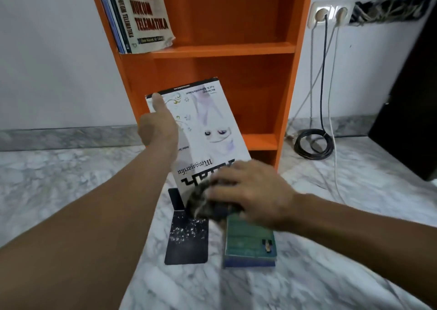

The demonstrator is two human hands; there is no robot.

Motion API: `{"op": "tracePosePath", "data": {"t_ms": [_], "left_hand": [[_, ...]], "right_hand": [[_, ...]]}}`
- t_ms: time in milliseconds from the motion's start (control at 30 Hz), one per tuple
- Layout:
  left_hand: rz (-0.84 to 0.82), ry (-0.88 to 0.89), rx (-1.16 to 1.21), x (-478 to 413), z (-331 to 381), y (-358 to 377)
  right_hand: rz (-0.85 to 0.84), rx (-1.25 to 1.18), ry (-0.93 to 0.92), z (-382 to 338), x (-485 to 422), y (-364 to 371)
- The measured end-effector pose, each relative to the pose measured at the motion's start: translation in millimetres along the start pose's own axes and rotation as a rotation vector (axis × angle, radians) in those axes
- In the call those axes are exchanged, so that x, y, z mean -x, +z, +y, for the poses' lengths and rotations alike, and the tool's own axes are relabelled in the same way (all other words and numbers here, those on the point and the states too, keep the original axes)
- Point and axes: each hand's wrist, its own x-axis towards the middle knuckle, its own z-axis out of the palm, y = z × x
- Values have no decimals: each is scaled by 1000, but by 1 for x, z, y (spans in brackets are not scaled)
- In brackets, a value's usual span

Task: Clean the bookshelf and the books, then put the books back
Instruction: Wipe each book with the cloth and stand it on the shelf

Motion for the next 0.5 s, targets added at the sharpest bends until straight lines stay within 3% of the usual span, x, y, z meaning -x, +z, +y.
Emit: {"op": "tracePosePath", "data": {"t_ms": [67, 133, 200, 300, 367, 433, 467, 500], "left_hand": [[21, -8, -26, -1, -4, -2], [25, -60, 18, 2, -5, 1], [7, -101, 75, 4, -7, 3], [61, -117, 69, -7, -16, -1], [117, -105, 20, -22, -23, -15], [121, -69, -31, -33, -24, -28], [144, -78, -23, -36, -24, -32], [169, -101, -5, -39, -24, -33]], "right_hand": [[359, -37, 301, 29, -21, -28], [506, -81, 579, 61, -42, -49], [460, -321, 742, 72, -50, -44], [358, -552, 776, 53, -18, -14], [38, -539, 701, 40, 24, 0], [-486, -451, 627, 35, 59, 9], [-672, -411, 613, 34, 72, 14], [-748, -390, 627, 35, 77, 17]]}}
